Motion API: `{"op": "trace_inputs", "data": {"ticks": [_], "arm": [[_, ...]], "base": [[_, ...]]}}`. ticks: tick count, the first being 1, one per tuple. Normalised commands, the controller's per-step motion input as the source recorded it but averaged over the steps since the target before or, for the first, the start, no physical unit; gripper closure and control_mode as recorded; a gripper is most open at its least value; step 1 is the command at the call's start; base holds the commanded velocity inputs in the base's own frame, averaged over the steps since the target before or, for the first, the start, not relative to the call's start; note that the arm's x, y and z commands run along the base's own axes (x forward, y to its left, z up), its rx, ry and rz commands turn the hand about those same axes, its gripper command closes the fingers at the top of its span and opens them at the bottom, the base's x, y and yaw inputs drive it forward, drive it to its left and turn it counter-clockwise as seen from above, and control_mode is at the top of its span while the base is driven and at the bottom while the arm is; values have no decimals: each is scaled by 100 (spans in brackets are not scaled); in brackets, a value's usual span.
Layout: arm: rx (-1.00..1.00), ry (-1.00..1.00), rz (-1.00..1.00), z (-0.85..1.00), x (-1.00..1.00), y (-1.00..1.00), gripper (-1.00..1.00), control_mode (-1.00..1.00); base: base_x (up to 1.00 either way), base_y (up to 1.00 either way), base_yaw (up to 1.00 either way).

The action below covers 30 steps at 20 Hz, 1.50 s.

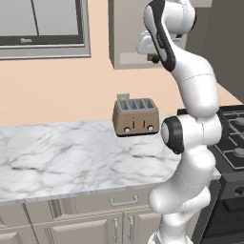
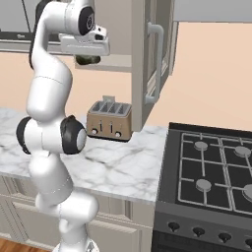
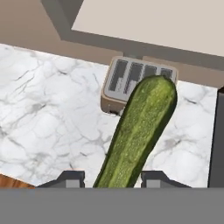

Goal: Pick the squashs from the cabinet and place them in one bowl. Pick the lemon from the sink and place it in the other bowl.

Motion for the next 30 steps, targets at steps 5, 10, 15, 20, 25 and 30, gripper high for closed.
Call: {"op": "trace_inputs", "data": {"ticks": [5, 10, 15, 20, 25, 30], "arm": [[-3, -10, 8, -38, -100, 0, 100, -100], [-2, -3, 9, -56, -82, 0, 100, -100], [-2, 0, 9, -65, -52, 0, 100, -100], [-5, 0, 9, -53, -40, 0, 100, -100], [-5, 0, 7, -52, -19, 0, 100, -100], [-5, 0, 5, -60, -12, 0, 100, -100]], "base": [[0, 0, 0], [0, 0, 0], [0, 0, 0], [0, 0, 0], [0, 0, 0], [0, 0, 0]]}}
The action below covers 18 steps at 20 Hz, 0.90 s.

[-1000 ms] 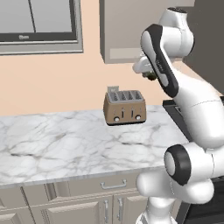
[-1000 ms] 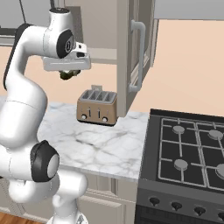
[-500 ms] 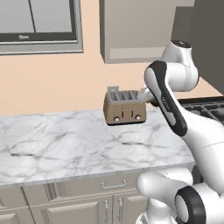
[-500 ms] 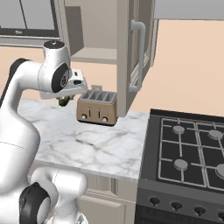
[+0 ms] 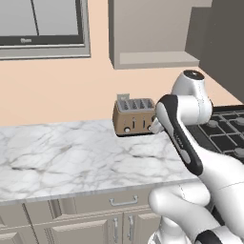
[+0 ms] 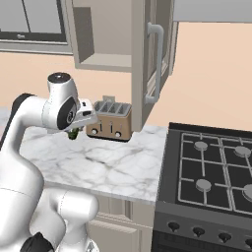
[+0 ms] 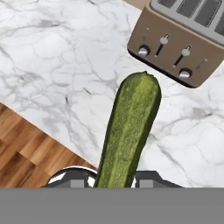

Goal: Pick the squashs from the cabinet and place them in one bowl. Pick the lemon from the sink and place it in the other bowl.

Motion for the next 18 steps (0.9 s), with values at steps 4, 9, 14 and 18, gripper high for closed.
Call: {"op": "trace_inputs", "data": {"ticks": [4, 9, 14, 18], "arm": [[-4, 0, 5, -49, -17, 0, 100, -100], [-1, 0, 4, -19, -27, 0, 100, 100], [0, 0, 0, 0, 0, 0, 100, 100], [0, 0, 0, 0, 0, 0, 100, 100]], "base": [[0, 0, 0], [-8, 0, 1], [-48, 0, 1], [-64, 0, 0]]}}
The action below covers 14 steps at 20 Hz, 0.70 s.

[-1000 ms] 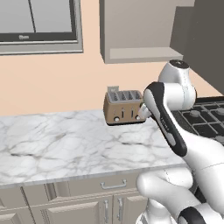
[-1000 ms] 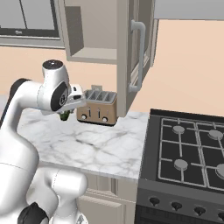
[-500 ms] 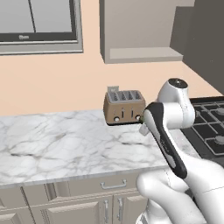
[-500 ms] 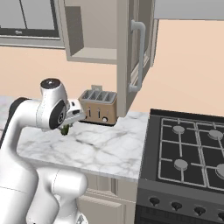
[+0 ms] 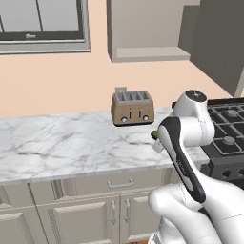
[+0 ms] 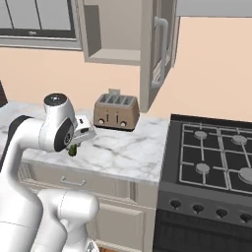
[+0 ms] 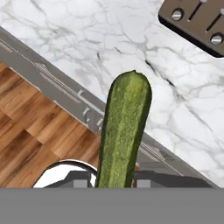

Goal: Pick the squashs from the cabinet and place them in one bowl. Pick the lemon from the sink and place it in the other bowl.

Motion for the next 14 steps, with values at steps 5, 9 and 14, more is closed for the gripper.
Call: {"op": "trace_inputs", "data": {"ticks": [5, 9, 14], "arm": [[0, 0, 0, 0, 0, 0, 100, 100], [0, 0, 0, 0, 0, 0, 100, 100], [0, 0, 0, 0, 0, 0, 100, 100]], "base": [[-49, 0, -6], [-38, 0, -15], [-32, 0, -20]]}}
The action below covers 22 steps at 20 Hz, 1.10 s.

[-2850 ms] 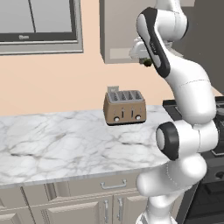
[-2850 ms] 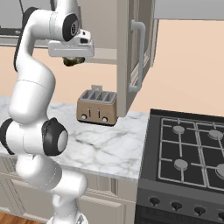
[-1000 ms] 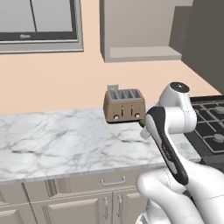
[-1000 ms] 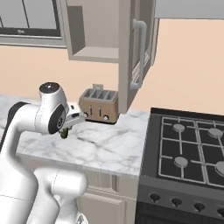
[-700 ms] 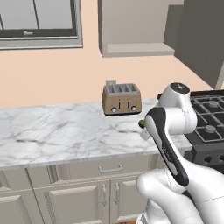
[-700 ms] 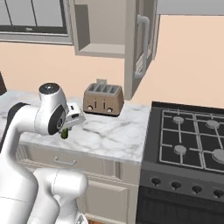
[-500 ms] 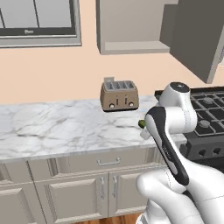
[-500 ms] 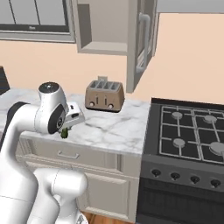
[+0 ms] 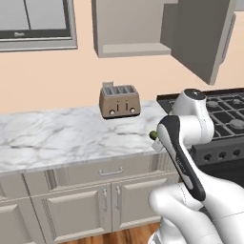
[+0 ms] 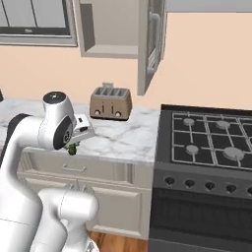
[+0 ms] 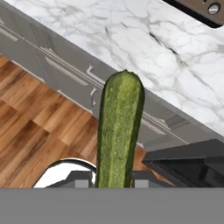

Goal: Pick the squashs from the cabinet and place them in one bowl. Pick the lemon from the sink and place it in the other bowl.

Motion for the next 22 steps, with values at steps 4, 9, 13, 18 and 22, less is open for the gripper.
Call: {"op": "trace_inputs", "data": {"ticks": [4, 9, 13, 18, 22], "arm": [[0, 0, 0, 0, 0, 0, 100, 100], [0, 0, 0, 0, 0, 0, 100, 100], [0, 0, 0, 0, 0, 0, 100, 100], [0, 0, 0, 0, 0, 0, 100, 100], [0, 0, 0, 0, 0, 0, 100, 100]], "base": [[-29, 0, -25], [-25, 0, -30], [-24, 0, -35], [-24, 0, -42], [-27, 0, -46]]}}
